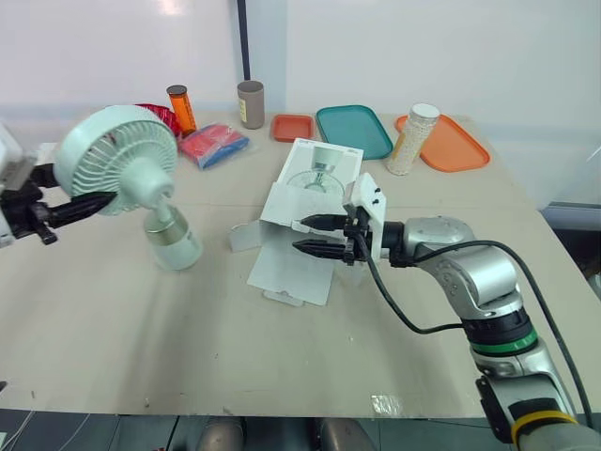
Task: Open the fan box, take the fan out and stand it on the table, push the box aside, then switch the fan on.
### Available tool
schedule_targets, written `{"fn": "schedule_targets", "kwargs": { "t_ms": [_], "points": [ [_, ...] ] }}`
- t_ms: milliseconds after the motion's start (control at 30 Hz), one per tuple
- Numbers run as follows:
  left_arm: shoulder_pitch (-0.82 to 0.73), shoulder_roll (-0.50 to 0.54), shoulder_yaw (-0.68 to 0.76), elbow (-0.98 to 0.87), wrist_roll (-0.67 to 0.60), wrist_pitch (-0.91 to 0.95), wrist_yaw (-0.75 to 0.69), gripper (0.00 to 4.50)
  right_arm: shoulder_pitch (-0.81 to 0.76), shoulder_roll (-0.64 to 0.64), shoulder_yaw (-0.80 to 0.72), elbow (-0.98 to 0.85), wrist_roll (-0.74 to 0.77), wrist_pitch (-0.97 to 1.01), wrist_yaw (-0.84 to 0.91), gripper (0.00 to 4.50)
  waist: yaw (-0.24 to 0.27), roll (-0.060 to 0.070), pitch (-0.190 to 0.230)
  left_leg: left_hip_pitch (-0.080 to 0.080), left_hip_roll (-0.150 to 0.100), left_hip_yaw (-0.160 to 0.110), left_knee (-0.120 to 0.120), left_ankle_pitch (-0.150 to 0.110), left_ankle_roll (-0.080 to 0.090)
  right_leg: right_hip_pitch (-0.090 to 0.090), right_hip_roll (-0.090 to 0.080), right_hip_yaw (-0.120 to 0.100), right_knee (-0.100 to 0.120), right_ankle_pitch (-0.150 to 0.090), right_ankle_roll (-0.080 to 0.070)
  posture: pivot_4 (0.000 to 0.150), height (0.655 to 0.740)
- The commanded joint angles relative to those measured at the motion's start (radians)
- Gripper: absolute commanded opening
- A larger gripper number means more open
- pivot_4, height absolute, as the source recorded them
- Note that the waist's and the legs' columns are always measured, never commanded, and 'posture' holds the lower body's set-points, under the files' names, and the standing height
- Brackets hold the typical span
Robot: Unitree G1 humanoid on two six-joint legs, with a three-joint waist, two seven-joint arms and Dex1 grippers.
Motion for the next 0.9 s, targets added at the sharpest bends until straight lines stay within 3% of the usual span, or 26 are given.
{"fn": "schedule_targets", "kwargs": {
  "t_ms": [33,467,800,900],
  "points": [
    [0.018,0.006,0.077,0.002,0.051,-0.021,0.016,2.02,-0.027,0.004,-0.007,-0.010,0.000,-0.021,0.012,2.42,0.000,0.000,0.000,0.000,0.000,0.000,0.000,0.000,0.000,0.000,0.000,0.000,0.000,0.000,0.000,0.150,0.7400],
    [0.028,-0.045,0.040,-0.002,0.100,0.051,0.119,2.02,-0.031,0.004,0.003,0.006,-0.013,-0.037,0.031,2.42,0.000,-0.001,0.000,0.000,0.000,-0.001,0.000,0.000,0.000,0.000,0.000,-0.001,0.000,0.000,0.000,0.150,0.7400],
    [-0.067,-0.092,-0.029,0.002,0.083,0.103,0.193,2.02,-0.030,0.001,-0.001,0.005,-0.013,-0.039,0.033,2.42,0.004,-0.001,0.000,0.000,-0.001,-0.003,0.000,0.000,-0.001,0.002,0.000,-0.003,0.000,0.000,-0.001,0.150,0.7400],
    [-0.079,-0.099,-0.044,-0.005,0.077,0.118,0.197,2.02,-0.029,0.026,-0.051,-0.017,0.050,-0.048,0.042,2.42,0.003,-0.001,0.000,0.000,0.000,-0.004,0.000,0.000,-0.001,0.002,0.000,-0.004,0.000,0.000,-0.001,0.150,0.7400]
  ]
}}
